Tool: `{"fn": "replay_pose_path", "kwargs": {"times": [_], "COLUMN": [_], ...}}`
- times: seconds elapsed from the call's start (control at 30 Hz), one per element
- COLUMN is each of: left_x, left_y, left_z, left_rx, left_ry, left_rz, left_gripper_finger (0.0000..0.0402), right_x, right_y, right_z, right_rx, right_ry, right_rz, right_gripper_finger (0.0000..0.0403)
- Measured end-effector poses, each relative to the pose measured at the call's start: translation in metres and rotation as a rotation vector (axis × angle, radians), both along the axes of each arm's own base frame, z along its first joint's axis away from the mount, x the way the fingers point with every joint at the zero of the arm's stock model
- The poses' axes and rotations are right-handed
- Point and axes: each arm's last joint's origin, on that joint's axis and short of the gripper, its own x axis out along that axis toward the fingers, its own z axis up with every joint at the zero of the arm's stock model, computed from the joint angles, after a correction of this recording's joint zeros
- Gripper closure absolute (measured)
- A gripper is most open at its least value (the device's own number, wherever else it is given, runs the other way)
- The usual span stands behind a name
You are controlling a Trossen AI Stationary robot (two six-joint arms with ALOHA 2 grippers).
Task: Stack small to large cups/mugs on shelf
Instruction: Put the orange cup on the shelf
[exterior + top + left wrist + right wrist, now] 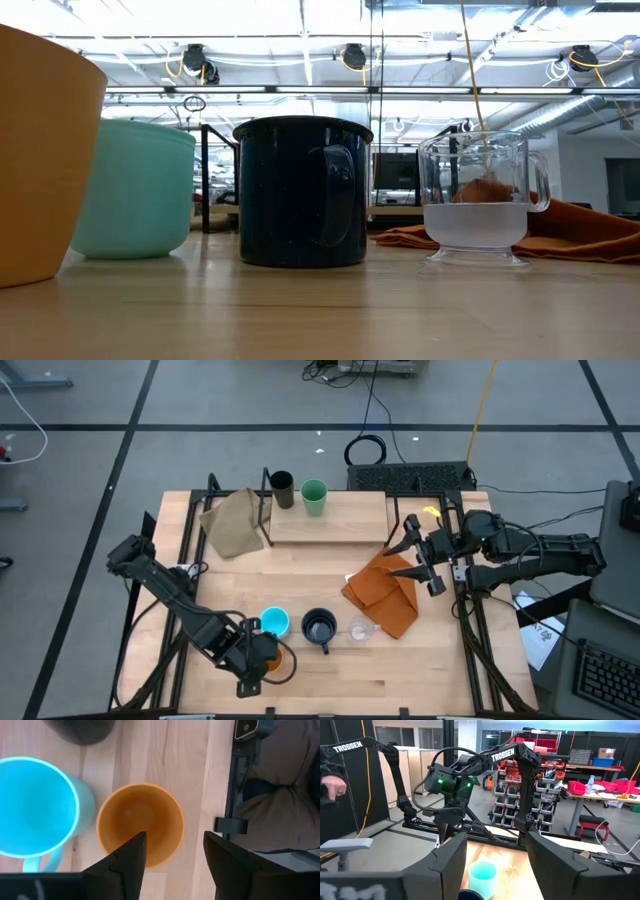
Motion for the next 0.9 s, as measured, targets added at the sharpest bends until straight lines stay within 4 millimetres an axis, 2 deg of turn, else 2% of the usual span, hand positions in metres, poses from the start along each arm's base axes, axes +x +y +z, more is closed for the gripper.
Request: {"fn": "replay_pose_path", "kwargs": {"times": [0.13, 0.4, 0.9], "left_x": [0.001, 0.003, 0.01], "left_y": [-0.002, -0.011, -0.017], "left_z": [-0.005, -0.041, -0.045], "left_rx": [0.008, 0.037, 0.044], "left_ry": [0.017, 0.251, 0.169], "left_rz": [0.005, -0.037, -0.051], "left_gripper_finger": [0.0204, 0.0204, 0.0204], "right_x": [0.0, 0.0, 0.0], "right_y": [0.0, 0.0, 0.0], "right_z": [0.0, 0.001, 0.001], "right_rx": [-0.007, -0.009, -0.007], "right_ry": [-0.003, -0.009, -0.008], "right_rz": [0.0, 0.0, 0.0], "right_gripper_finger": [0.0204, 0.0204, 0.0204]}}
